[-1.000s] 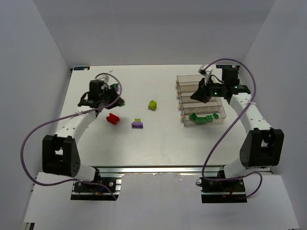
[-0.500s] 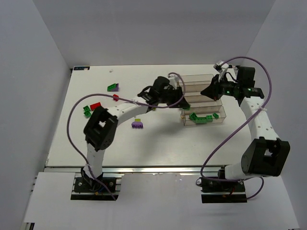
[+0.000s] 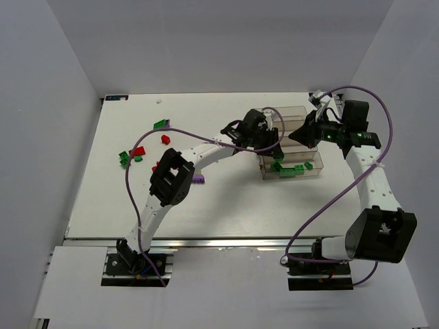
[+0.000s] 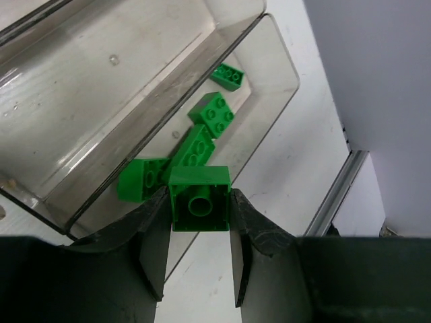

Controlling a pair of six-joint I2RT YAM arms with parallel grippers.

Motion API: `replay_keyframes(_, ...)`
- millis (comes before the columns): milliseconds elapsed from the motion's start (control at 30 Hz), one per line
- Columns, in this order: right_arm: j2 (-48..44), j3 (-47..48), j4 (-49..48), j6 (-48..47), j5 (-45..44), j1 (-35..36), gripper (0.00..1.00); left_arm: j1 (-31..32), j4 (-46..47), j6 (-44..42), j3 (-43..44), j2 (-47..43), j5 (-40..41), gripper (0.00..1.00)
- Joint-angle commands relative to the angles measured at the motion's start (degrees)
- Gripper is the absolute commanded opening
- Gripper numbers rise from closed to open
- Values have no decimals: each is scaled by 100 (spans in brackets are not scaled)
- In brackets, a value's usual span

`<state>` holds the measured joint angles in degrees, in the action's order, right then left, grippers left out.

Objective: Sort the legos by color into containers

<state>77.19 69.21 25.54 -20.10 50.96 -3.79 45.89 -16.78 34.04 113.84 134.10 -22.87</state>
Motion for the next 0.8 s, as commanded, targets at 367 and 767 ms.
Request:
replay_keyframes(367,200,365,390,-407,441,-34,29,34,-405,-143,639,-138,169,67)
replay_keyframes(767,86,594,1163,-1681,969,317,37,-1000,-213,-101,-1814,-2781,1320,11)
